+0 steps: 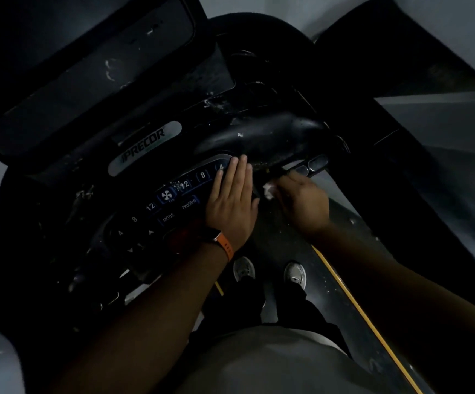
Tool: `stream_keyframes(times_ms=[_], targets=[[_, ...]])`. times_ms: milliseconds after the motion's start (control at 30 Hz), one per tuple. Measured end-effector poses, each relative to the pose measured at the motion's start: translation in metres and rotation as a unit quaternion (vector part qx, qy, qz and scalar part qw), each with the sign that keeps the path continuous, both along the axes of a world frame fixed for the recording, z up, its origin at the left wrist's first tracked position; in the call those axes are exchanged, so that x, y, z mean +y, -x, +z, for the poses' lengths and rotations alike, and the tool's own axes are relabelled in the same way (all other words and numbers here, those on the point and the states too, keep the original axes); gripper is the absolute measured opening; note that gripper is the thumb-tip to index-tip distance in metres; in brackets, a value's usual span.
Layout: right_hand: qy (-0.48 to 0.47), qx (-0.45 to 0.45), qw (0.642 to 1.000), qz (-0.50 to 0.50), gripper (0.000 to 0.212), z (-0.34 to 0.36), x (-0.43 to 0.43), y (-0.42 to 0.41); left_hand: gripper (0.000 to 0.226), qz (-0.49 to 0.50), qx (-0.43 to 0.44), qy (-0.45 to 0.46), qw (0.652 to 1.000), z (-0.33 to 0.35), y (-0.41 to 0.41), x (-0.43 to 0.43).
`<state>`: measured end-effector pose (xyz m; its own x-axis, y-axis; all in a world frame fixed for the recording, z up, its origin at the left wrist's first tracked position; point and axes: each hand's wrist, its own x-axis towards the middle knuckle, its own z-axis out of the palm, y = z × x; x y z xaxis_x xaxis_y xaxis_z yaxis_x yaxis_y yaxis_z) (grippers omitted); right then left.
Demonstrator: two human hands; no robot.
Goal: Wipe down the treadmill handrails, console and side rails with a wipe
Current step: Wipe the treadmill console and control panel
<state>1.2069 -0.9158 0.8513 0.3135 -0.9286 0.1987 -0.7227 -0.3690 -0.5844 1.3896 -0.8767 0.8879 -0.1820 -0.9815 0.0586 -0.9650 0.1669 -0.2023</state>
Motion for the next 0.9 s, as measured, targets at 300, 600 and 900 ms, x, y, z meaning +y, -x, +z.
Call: stream_keyframes(times_ms=[300, 600, 900], targets=[[0.031, 0.021, 0.999, 0.025, 0.025, -0.009, -0.005, 0.014, 0.077, 0.023, 0.006, 0.025, 0.999, -0.003, 0.004, 0.002], [-0.003, -0.030, 0.997, 0.068, 0.022, -0.004, 0.006, 0.006, 0.081, 0.047, 0.002, 0.026, 0.999, -0.006, 0.011, 0.002], [-0.033, -0.053, 0.988, -0.142, 0.020, -0.011, -0.017, 0.023, 0.082, 0.050, 0.000, 0.032, 0.998, -0.007, 0.013, 0.003]])
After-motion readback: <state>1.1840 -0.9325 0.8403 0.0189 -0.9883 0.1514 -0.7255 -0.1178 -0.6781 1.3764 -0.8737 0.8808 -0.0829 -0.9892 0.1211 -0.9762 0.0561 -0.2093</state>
